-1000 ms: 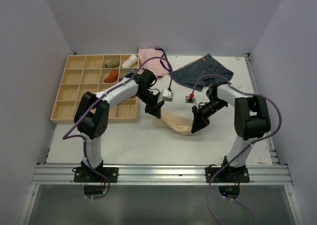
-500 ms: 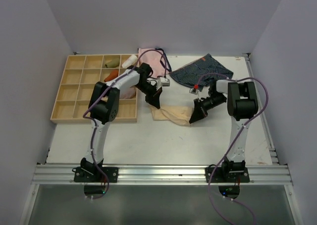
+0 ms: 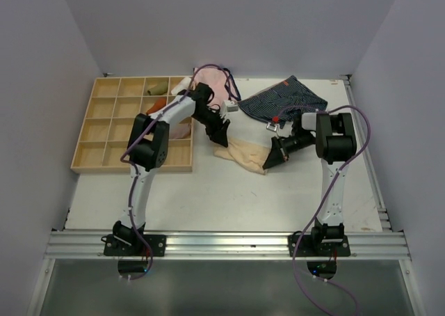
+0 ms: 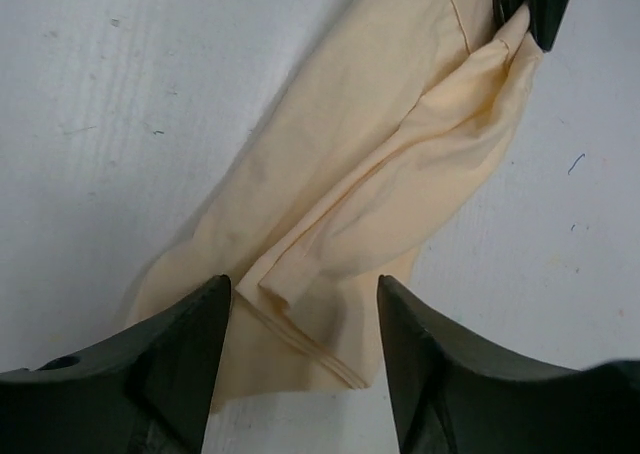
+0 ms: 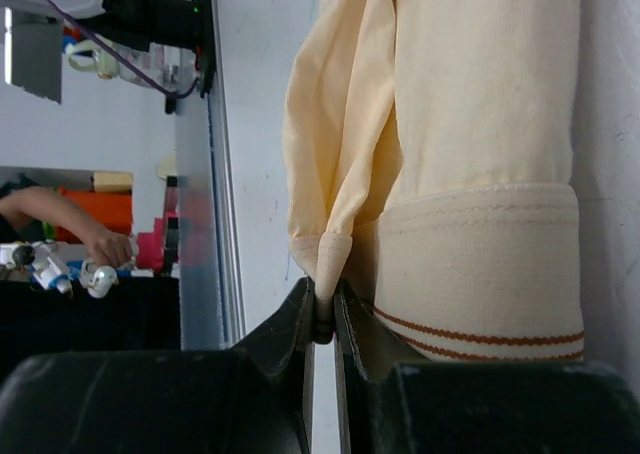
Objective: Roll the underwear
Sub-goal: Fold the underwear
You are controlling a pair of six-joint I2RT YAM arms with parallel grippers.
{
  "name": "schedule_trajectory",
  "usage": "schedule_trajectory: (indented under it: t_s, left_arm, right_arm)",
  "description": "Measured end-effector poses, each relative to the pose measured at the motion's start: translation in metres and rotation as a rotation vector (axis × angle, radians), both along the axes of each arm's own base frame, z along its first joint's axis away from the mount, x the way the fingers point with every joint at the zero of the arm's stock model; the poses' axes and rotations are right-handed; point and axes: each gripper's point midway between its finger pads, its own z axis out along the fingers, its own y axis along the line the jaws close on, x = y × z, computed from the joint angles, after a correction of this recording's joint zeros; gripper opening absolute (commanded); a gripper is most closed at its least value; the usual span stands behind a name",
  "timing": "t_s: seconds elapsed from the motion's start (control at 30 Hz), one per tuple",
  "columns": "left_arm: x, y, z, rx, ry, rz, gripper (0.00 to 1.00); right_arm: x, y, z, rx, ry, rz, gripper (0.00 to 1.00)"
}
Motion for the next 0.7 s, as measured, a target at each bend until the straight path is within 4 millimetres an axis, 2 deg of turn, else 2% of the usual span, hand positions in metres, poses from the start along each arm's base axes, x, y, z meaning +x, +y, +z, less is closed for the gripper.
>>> schedule_trajectory:
  t_s: [0.07,0.17,0.27,0.37,0.43,0.5,0.57,0.6,0.63,0.7]
  left_arm:
    - [0.007,0.0,0.007,-0.002,-0.047,0.019,0.67]
    - [0.02,0.005,0.031,-0.003,-0.154,0.069,0.71]
    - [0.034,0.015,0.075,-0.022,-0.286,0.145,0.73]
    - [0.039,0.025,0.119,-0.051,-0.389,0.205,0.72]
    - [0.037,0.032,0.136,-0.057,-0.428,0.248,0.71]
    - [0.028,0.038,0.134,-0.04,-0.419,0.278,0.71]
    - [0.02,0.043,0.119,-0.007,-0.376,0.301,0.71]
    - [0.017,0.044,0.11,0.01,-0.355,0.308,0.71]
    - [0.013,0.047,0.098,0.036,-0.326,0.316,0.71]
    - [0.009,0.052,0.082,0.073,-0.284,0.332,0.71]
  right_arm:
    - [-0.004,0.003,0.003,0.009,0.055,-0.026,0.0]
    - [-0.01,0.006,0.008,0.025,0.125,-0.062,0.0]
    - [-0.013,0.011,0.017,0.068,0.158,-0.101,0.0]
    - [-0.008,0.016,0.023,0.129,0.117,-0.125,0.0]
    - [-0.005,0.018,0.025,0.154,0.089,-0.132,0.0]
    - [-0.003,0.019,0.026,0.162,0.083,-0.135,0.0]
    - [-0.001,0.019,0.026,0.158,0.1,-0.14,0.01]
    - [0.0,0.019,0.027,0.15,0.123,-0.144,0.18]
    - [-0.001,0.019,0.027,0.138,0.154,-0.148,0.27]
    - [-0.005,0.018,0.026,0.097,0.241,-0.167,0.37]
